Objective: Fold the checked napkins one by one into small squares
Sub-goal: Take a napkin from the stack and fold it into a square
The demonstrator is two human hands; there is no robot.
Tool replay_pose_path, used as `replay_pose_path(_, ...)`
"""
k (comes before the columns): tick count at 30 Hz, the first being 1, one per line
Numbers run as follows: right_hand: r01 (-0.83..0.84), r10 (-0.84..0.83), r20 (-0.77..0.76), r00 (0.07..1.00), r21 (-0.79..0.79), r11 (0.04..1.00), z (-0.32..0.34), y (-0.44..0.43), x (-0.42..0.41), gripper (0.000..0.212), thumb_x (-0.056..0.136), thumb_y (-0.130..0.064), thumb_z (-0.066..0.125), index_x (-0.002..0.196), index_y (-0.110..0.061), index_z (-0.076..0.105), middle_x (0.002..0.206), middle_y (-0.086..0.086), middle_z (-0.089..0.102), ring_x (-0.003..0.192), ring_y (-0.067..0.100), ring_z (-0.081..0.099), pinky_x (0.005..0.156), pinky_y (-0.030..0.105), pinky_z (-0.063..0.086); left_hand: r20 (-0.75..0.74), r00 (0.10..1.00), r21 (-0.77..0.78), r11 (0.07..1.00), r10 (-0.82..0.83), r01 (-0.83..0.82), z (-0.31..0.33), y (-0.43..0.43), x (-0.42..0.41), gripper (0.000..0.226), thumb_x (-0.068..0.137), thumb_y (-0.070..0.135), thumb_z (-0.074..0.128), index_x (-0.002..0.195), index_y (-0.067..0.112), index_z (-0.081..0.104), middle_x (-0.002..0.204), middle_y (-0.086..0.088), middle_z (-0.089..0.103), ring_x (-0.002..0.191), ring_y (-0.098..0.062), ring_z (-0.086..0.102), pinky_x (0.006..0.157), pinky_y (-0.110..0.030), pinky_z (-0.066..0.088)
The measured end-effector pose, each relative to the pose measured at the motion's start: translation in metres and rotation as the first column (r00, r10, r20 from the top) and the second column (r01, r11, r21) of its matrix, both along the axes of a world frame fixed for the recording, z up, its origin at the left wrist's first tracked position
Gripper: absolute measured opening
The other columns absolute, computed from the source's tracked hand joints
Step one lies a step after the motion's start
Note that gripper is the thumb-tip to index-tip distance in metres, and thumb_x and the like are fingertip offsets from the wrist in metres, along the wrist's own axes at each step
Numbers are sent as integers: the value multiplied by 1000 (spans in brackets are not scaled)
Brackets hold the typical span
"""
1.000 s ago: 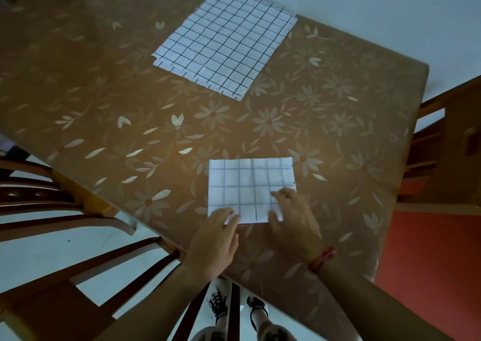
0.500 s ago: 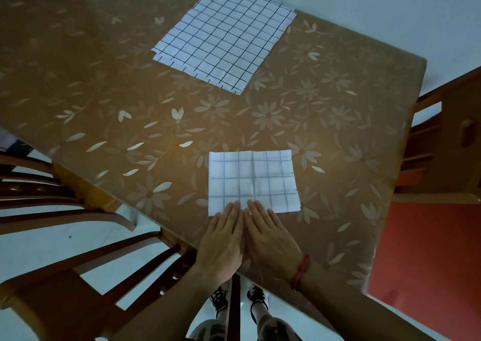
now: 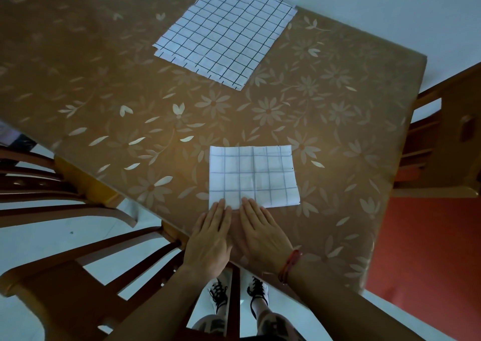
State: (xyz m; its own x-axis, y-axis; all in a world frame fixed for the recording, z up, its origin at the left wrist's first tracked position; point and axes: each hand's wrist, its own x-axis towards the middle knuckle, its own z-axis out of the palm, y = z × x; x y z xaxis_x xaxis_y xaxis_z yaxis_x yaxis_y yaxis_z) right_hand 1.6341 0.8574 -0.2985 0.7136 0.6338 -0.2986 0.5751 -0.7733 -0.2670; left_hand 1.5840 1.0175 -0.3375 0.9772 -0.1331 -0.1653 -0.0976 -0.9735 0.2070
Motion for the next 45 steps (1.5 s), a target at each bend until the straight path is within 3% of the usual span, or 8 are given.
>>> replay_pose_path(9, 100, -93, 54, 994, -166, 981, -17, -56, 9, 70, 99, -50, 14, 142, 1, 38, 152, 19, 29, 140, 31, 31, 106, 52, 39, 2, 1000, -1, 1000, 16, -16, -2, 10, -7, 73, 89, 31, 60, 148, 2, 28, 156, -15, 25, 143, -27, 26, 110, -46, 36)
replay_pose_path(15, 199, -198, 26, 980, -201, 959, -18, -87, 9, 77, 95, -56, 16, 150, -3, 13, 158, 14, 2, 146, 27, 2, 117, 46, 10, 21, 1000, 5, 1000, 16, -16, -2, 9, -5, 72, 85, 28, 66, 145, 1, 35, 154, -16, 30, 142, -28, 29, 110, -45, 35)
replay_pose_path(20, 293, -296, -95, 950, -44, 955, -5, -81, 15, 71, 97, -47, 33, 151, -6, 12, 160, 10, -1, 148, 24, 1, 120, 39, 8, 36, 999, 0, 1000, 19, -19, -4, 8, -5, 71, 86, 28, 65, 145, 1, 36, 154, -16, 30, 142, -28, 29, 110, -44, 34)
replay_pose_path(24, 592, -544, -246, 802, 208, 779, 8, -75, 35, 53, 92, -33, 51, 140, -14, 43, 145, 5, 41, 133, 22, 40, 111, 35, 34, 42, 999, -19, 999, 33, -32, -5, 6, -4, 70, 85, 27, 66, 144, 1, 39, 153, -16, 32, 141, -29, 32, 109, -44, 34)
replay_pose_path(28, 797, -669, -447, 594, 214, 565, 21, -74, 66, 33, 89, -32, 54, 121, -26, 61, 107, -9, 65, 97, 9, 61, 80, 22, 46, 43, 998, -33, 999, 42, -40, -5, 7, -4, 63, 90, 28, 57, 144, 1, 38, 154, -15, 31, 142, -28, 31, 109, -45, 38)
replay_pose_path(33, 925, -690, -624, 365, 163, 343, 23, -82, 94, 27, 75, -37, 57, 95, -26, 72, 81, -10, 71, 79, 12, 67, 71, 32, 56, 26, 999, -38, 998, 46, -45, -4, 8, -3, 60, 91, 29, 55, 143, 3, 40, 153, -12, 33, 141, -25, 33, 108, -45, 39)
replay_pose_path(38, 953, -655, -702, 279, 120, 277, 24, -81, 105, 27, 71, -28, 55, 82, -6, 66, 69, 7, 62, 58, 20, 56, 50, 28, 46, 0, 998, -68, 996, 62, -62, -4, 9, -4, 66, 88, 27, 63, 145, 5, 38, 155, -11, 31, 141, -25, 33, 109, -43, 35)
replay_pose_path(45, 978, -646, -747, 157, 28, 205, 17, -86, 111, 11, 65, -27, 60, 62, -16, 58, 51, -3, 52, 43, 14, 46, 41, 25, 39, -25, 997, -92, 993, 71, -73, -3, 11, -3, 64, 93, 29, 56, 148, 9, 32, 158, -6, 24, 144, -21, 25, 113, -43, 29)
